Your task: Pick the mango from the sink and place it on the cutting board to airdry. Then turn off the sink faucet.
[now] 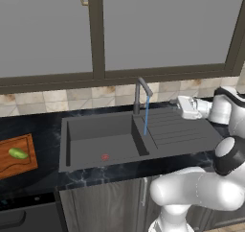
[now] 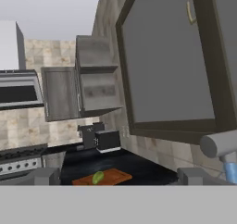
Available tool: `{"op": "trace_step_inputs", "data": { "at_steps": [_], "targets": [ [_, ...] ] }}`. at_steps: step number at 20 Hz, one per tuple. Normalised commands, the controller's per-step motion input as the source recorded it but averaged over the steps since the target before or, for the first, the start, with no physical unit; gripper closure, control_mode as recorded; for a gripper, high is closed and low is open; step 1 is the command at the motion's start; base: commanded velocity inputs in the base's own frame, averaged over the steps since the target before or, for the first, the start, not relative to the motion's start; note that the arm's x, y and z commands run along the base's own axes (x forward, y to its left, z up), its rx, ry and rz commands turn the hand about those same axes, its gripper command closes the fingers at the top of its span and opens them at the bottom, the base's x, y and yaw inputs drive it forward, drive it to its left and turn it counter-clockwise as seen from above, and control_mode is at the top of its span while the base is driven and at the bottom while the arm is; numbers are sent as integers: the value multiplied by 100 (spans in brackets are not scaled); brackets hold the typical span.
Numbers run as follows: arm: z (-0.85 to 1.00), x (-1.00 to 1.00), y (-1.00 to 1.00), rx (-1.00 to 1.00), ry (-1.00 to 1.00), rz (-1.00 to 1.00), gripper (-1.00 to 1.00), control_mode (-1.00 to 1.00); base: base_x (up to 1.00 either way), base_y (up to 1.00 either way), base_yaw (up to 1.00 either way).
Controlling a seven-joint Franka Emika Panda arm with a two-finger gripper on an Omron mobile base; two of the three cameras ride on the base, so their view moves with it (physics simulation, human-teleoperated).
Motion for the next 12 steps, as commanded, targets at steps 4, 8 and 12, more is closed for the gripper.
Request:
{"op": "trace_step_inputs", "data": {
  "at_steps": [4, 8, 12],
  "targets": [
    [-8, 31, -8, 0, 0, -4, -100, -100, 0, 0, 0],
    [-8, 37, 0, 0, 0, -1, -100, -100, 0, 0, 0],
    [-13, 38, 0, 0, 0, 0, -100, -100, 0, 0, 0]
  ]
}}
